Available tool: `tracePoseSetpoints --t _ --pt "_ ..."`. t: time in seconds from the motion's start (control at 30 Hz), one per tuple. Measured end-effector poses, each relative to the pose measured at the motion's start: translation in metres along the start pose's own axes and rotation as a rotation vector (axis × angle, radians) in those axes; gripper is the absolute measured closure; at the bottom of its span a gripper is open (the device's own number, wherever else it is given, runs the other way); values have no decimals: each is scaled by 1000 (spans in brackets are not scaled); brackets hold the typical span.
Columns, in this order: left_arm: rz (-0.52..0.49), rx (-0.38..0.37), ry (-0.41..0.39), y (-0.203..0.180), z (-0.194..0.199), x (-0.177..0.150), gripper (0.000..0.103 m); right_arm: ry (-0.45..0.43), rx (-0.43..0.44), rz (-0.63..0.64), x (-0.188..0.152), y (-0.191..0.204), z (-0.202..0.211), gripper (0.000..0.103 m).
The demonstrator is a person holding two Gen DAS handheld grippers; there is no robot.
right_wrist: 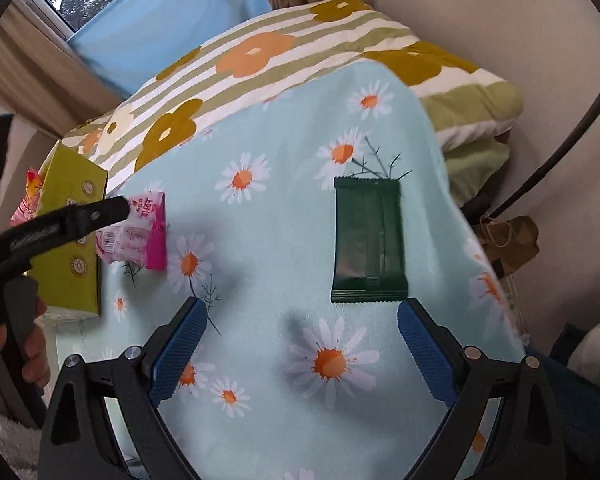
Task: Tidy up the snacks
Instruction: 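Grasp the pink-white bag with the left tool while the right tool grasps the dark green pack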
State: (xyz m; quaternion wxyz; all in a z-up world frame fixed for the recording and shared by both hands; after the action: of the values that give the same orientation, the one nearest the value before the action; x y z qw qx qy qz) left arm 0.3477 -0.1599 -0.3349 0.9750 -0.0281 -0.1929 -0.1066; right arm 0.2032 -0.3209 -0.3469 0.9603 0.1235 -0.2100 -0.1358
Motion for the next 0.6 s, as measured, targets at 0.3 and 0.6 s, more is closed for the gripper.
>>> tracePoseSetpoints --t 0.3,0.6 --pt "17 110 35 18 -41 0 0 -46 -8 1 11 -8 -23 8" --pt "23 123 77 29 -63 -8 0 -51 -44 17 25 -11 -36 8"
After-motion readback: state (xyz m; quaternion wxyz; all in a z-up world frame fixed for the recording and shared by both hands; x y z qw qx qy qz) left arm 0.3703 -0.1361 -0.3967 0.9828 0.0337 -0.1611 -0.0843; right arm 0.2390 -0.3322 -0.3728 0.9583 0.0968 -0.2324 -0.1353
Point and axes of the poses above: each gripper's, at about its wrist camera, not at the fingertips, and z roughly against the way its jaws point, y to its left, x to its top, the point moved 10 cm from there along -z, roughly the way its jaws point, and after that the axes turned 2 degrees about -y, right-handed, at the moved point
